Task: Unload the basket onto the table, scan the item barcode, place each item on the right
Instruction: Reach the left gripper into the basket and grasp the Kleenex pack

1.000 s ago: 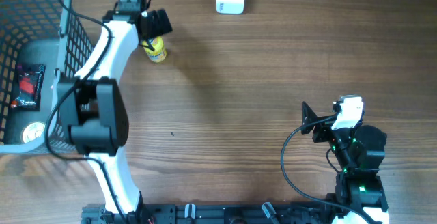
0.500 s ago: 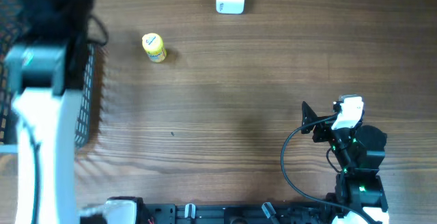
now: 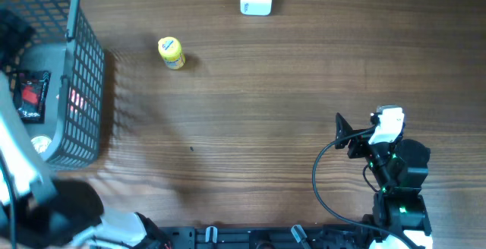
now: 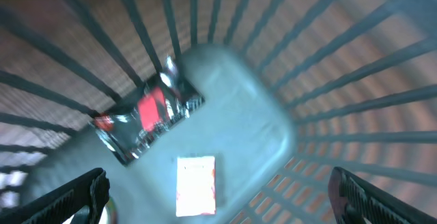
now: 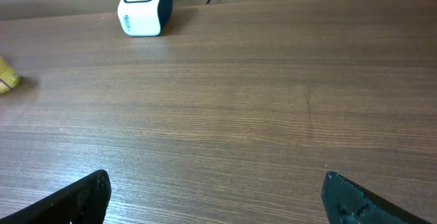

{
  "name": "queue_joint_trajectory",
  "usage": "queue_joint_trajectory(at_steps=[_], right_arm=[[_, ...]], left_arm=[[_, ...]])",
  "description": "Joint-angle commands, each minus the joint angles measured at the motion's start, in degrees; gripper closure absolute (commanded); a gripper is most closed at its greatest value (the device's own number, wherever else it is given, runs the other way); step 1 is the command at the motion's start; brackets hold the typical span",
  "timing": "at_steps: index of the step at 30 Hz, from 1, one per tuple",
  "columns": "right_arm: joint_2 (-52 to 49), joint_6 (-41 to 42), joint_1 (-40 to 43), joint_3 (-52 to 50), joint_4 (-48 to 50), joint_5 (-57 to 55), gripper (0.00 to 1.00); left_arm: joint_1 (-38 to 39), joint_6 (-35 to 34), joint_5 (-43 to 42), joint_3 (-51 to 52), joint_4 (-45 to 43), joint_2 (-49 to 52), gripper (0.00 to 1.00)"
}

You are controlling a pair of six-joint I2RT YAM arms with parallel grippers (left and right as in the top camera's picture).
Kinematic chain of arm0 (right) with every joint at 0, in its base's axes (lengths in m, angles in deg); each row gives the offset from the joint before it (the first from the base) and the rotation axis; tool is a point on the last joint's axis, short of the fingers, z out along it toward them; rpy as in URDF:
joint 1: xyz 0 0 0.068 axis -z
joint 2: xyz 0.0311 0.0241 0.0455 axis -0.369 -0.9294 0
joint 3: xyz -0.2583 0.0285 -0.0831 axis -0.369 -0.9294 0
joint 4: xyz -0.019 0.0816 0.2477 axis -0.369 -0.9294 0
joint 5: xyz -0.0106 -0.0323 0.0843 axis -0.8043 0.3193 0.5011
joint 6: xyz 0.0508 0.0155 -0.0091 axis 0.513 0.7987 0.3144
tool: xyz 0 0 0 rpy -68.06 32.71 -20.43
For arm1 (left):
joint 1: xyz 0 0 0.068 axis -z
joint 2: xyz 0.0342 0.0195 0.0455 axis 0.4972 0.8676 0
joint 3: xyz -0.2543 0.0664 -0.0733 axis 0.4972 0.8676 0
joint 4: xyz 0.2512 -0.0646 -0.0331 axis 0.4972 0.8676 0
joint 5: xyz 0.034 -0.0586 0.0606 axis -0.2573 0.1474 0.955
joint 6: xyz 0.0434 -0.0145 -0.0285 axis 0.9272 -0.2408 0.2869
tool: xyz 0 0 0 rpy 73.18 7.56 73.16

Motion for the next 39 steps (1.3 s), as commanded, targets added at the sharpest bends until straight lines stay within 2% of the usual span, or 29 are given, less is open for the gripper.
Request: queue_joint_trajectory(at_steps=[1, 4, 8, 17, 24, 26, 27, 28, 29, 30, 36, 39], right_arm=[[-0.1, -0.3, 0.2, 1.2, -0.3, -0.5, 0.0], [-0.1, -0.3, 0.2, 1.2, -0.5, -0.5, 0.0], [-0.1, -0.3, 0.2, 1.2, -0.4, -0.5, 0.0], [-0.1, -0.3, 0.2, 1.2, -0.4, -0.5, 0.0], [-0.1, -0.3, 0.2, 1.2, -0.4, -0.6, 0.0], [-0.1, -0.3, 0.2, 1.2, -0.4, -0.6, 0.0], [-0.1, -0.3, 0.2, 1.2, -0.4, -0.6, 0.0], [-0.1, -0.3, 0.2, 1.2, -0.4, -0.6, 0.0], [-0.1, -0.3, 0.2, 1.2, -0.4, -0.6, 0.0], [-0.1, -0.3, 0.2, 1.2, -0.4, -0.6, 0.0], [-0.1, -0.3, 0.2, 1.2, -0.4, -0.5, 0.0], [-0.1, -0.3, 0.2, 1.2, -0.4, -0.6, 0.0]], left_arm=[[0.0, -4.2, -3.3, 0.2, 1.5, 7.5, 0.0], [0.4, -8.3, -4.2, 0.2, 3.1, 12.7, 0.0], [0.9, -8.0, -4.2, 1.9, 3.1, 16.2, 0.0], [4.0, -8.2, -3.0, 16.0, -8.1, 17.4, 0.0], [4.0, -8.2, -1.1, 20.6, -11.9, 17.4, 0.0], [4.0, -8.2, -1.2, 20.9, -12.2, 17.4, 0.06], [4.0, -8.2, -1.1, 20.9, -12.2, 17.4, 0.16], [4.0, -8.2, -1.1, 20.9, -12.2, 17.4, 0.36], [4.0, -8.2, -1.1, 20.9, -12.2, 17.4, 0.48], [4.0, -8.2, -1.1, 20.9, -12.2, 17.4, 0.54], [4.0, -8.2, -1.2, 20.9, -12.0, 17.2, 0.53], [4.0, -8.2, -1.4, 20.8, -11.9, 15.6, 0.58]])
